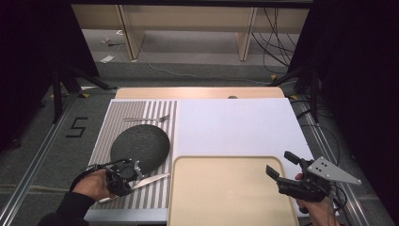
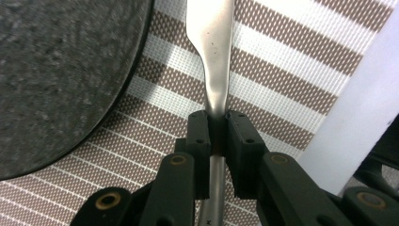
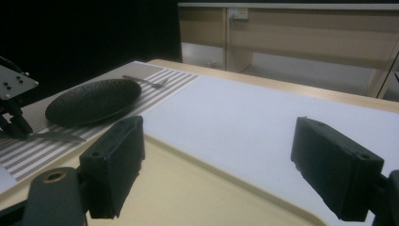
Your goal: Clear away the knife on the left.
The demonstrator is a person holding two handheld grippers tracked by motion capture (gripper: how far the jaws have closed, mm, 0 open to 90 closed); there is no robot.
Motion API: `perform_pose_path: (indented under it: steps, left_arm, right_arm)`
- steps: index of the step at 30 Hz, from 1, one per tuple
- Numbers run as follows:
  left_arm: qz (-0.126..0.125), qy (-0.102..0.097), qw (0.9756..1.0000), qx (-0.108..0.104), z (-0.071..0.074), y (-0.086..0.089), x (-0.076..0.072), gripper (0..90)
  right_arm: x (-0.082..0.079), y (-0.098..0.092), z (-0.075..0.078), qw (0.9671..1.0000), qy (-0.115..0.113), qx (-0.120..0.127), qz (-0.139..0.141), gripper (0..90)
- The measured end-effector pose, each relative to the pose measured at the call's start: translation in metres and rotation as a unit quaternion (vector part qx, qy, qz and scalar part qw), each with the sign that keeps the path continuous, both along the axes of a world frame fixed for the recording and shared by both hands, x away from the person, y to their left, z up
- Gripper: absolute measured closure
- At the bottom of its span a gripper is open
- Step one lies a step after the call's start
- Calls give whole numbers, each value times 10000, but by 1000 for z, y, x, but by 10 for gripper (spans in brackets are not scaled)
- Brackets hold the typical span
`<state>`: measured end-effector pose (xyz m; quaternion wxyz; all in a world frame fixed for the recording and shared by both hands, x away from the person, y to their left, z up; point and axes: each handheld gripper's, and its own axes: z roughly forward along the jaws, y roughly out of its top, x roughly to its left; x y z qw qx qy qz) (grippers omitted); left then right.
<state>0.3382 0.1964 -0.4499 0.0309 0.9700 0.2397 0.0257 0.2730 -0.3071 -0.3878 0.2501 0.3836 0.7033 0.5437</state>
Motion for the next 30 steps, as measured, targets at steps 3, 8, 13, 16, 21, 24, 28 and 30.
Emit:
perform_pose_path:
  steps: [3, 8, 13, 16, 21, 24, 28, 30]
  left_arm:
    - [110, -41, 9999, -36, 7, -2, -2, 801]
    - [423, -172, 9986, -255, 21, -6, -5, 801]
    - [668, -407, 9938, -791, 38, -13, -7, 801]
    - [728, -467, 9903, -1084, 46, -23, -10, 801]
    - [692, -491, 9885, -1250, 62, -48, -17, 800]
    - [689, -427, 9865, -1421, 72, -63, -20, 801]
    - [524, -310, 9848, -1629, 75, -84, -22, 800]
    - [383, -210, 9838, -1736, 73, -95, -22, 800]
  right_arm:
    - [0, 0, 0, 10000, -1, -4, 4, 188]
    - [0, 0, 0, 10000, 4, 1, 14, 188]
    - [0, 0, 0, 10000, 2, -10, 16, 188]
    - [0, 0, 0, 10000, 9, -12, 17, 188]
    - [0, -1, 0, 10000, 9, -17, 19, 188]
    - [0, -1, 0, 10000, -10, -3, 29, 188]
    - [-1, -1, 0, 10000, -29, 7, 27, 189]
    - [0, -1, 0, 10000, -33, 8, 30, 188]
